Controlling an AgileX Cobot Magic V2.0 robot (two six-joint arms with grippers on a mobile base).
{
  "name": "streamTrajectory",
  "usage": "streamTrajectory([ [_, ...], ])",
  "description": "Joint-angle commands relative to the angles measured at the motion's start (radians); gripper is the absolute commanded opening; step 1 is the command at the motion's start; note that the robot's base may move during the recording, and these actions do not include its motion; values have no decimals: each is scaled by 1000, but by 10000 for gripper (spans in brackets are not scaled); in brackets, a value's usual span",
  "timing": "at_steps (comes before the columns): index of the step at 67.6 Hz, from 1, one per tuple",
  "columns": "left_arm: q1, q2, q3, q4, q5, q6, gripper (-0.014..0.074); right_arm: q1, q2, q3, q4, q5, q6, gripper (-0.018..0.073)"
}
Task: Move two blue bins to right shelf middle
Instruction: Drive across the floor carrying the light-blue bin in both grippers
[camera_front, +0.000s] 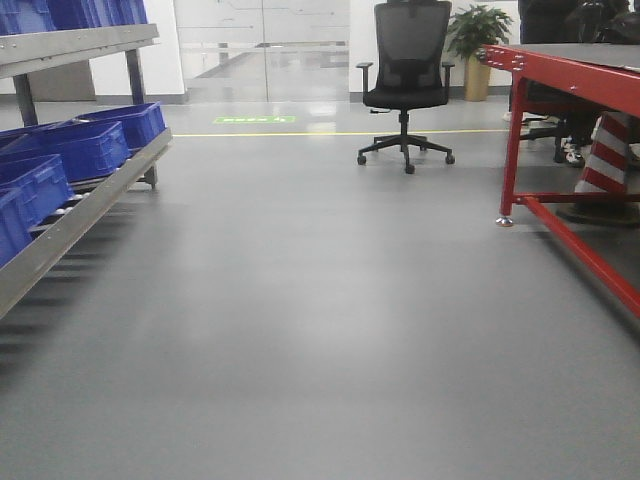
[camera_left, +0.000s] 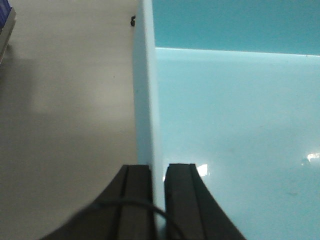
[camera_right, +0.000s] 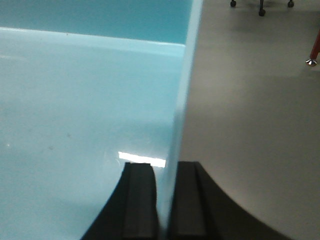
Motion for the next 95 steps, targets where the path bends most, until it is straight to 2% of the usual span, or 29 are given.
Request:
streamTrajectory([
  [1, -6, -15, -16, -41, -65, 0, -111, 5, -13, -10, 22, -58, -16, -153],
  [95, -6, -15, -16, -39, -65, 0, -111, 5, -13, -10, 22, -58, -16, -153],
])
